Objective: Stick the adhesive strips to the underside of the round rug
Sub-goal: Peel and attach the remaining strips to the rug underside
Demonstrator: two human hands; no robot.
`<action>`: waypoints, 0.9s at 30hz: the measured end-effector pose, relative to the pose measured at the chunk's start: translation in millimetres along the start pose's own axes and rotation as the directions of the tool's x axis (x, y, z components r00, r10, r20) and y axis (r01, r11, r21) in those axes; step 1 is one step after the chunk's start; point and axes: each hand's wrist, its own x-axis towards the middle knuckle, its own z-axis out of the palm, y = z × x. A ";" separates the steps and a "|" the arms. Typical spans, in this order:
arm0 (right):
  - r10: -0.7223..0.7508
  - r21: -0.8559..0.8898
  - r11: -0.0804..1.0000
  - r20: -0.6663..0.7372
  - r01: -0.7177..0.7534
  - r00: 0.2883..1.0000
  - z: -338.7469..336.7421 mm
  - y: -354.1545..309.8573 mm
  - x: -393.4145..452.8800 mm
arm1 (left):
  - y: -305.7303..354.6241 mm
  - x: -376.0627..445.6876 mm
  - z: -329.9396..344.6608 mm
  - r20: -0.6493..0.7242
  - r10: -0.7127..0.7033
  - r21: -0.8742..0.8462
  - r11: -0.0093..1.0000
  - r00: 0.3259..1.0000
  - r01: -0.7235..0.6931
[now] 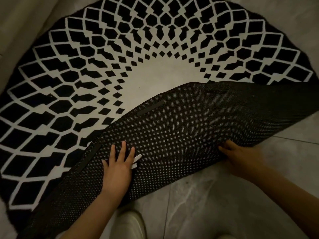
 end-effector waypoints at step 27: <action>0.749 0.488 0.538 0.098 -0.688 0.655 9.5 -15.5 -49.7 | -12.9 97.5 -74.4 -0.209 0.078 -0.060 0.994 0.975 -0.093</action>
